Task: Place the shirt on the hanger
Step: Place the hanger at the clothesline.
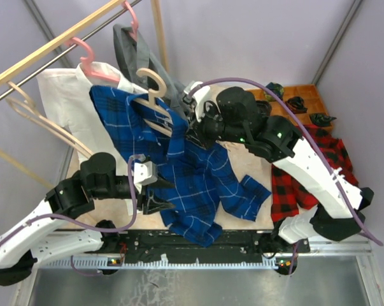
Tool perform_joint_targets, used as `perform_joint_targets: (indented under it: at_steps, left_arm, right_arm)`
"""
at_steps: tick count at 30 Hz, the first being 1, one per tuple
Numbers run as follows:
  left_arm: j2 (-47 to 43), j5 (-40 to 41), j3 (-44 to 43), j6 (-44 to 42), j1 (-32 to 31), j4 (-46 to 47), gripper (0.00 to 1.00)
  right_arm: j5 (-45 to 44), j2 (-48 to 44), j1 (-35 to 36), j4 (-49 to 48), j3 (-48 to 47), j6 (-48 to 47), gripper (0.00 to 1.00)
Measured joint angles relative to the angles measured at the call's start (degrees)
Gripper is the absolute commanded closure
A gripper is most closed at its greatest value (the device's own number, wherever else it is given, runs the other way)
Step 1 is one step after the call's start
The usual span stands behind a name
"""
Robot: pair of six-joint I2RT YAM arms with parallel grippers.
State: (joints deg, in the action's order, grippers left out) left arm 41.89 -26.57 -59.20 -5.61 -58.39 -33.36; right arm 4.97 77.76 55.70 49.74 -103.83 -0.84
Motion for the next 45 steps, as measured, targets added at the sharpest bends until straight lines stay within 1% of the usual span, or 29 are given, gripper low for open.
perform_joint_targets:
  at_steps: [8, 14, 19, 21, 26, 31, 33, 35, 37, 41, 45]
  left_arm:
    - [0.33, 0.0, 0.0, 0.87, 0.0, 0.07, 0.37]
    - [0.31, 0.02, 0.0, 1.11, 0.0, 0.44, 0.37]
    - [-0.04, 0.35, 0.04, 1.27, 0.0, 0.44, 0.37]
    - [-0.42, 0.44, 0.15, 1.31, 0.0, 0.39, 0.36]
    - [-0.74, 0.44, 0.22, 1.31, 0.0, 0.37, 0.36]
    - [-1.01, 0.44, 0.63, 1.73, 0.0, 0.42, 0.36]
    - [-1.09, 0.42, 1.05, 1.88, 0.0, 0.39, 0.36]
    - [-1.07, 0.39, 1.18, 2.03, 0.0, 0.42, 0.36]
    - [-1.01, 0.39, 1.18, 2.19, 0.0, 0.44, 0.36]
    - [-0.92, 0.37, 1.18, 2.36, 0.0, 0.44, 0.35]
    - [-0.96, 0.39, 1.18, 2.58, 0.0, 0.44, 0.35]
  right_arm:
    - [-3.06, 8.13, 0.52, 1.22, -11.19, -0.11, 1.0]
    - [-3.98, 11.43, 2.8, 0.96, -12.92, -0.44, 1.0]
    - [-8.37, 14.23, 3.17, 0.92, -15.28, -1.7, 1.0]
    - [-8.55, 15.67, 3.17, 1.14, -16.85, -2.25, 1.0]
    - [-5.25, 19.08, 3.17, -0.11, -18.99, -2.84, 1.0]
    - [0.87, 21.57, 3.17, -2.4, -18.99, -4.42, 1.0]
    - [1.95, 22.34, 3.19, -3.37, -19.15, -4.92, 1.0]
    - [2.01, 24.04, 3.19, -3.37, -21.29, -5.16, 1.0]
    - [1.11, 26.36, 3.17, -3.28, -24.81, -5.11, 1.0]
    - [-4.31, 31.82, 2.84, -3.41, -33.35, -4.0, 1.0]
    - [-8.15, 32.52, 0.33, -3.74, -34.07, -2.64, 1.0]
